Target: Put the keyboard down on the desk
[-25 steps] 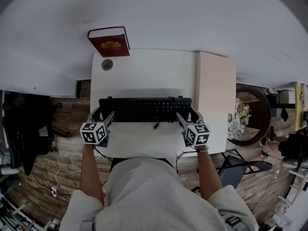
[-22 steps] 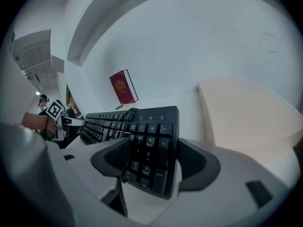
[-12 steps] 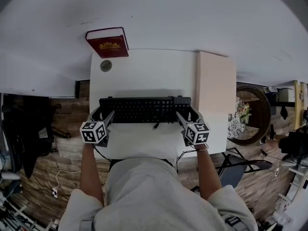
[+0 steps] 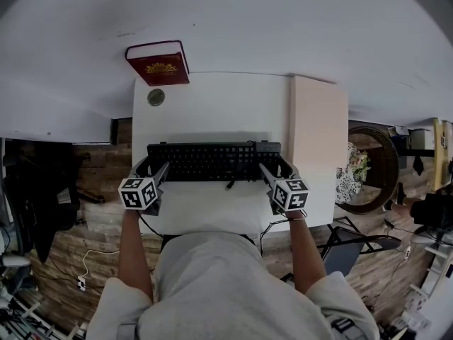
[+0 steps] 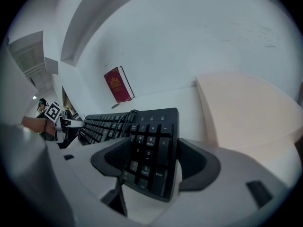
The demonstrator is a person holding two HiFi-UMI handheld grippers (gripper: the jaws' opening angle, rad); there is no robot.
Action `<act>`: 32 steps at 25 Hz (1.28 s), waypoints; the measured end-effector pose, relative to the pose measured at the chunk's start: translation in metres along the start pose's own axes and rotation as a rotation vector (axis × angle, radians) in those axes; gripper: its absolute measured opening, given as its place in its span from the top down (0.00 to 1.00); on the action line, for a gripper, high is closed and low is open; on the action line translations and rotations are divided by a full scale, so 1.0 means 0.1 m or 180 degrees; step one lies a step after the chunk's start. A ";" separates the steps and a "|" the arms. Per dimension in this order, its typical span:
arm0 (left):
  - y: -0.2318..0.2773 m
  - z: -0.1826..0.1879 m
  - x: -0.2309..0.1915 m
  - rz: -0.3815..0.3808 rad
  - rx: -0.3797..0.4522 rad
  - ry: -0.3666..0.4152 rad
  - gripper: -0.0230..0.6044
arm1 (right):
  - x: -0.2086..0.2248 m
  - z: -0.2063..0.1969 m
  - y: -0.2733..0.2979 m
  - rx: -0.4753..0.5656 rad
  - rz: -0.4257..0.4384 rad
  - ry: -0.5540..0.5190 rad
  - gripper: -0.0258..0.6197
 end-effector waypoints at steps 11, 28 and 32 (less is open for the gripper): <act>0.12 -0.02 -0.07 0.0176 -0.0119 -0.0054 0.46 | 0.04 -0.04 0.10 -0.0120 -0.0052 0.0174 0.47; -0.04 0.01 -0.02 0.0575 -0.0104 0.0169 0.58 | 0.09 -0.02 0.01 -0.0085 -0.0222 -0.0001 0.56; -0.12 -0.01 0.11 0.0560 -0.0056 0.0176 0.68 | 0.11 0.02 -0.07 -0.0024 -0.0234 -0.0052 0.62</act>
Point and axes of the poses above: the fingertips, and each gripper's own axes: y forward along the fingers, x to its right, z out of its top, the point moved 1 cm from there along -y, backward along the fingers, and after that the axes turned 6 degrees about -x, right-handed, at the moved point
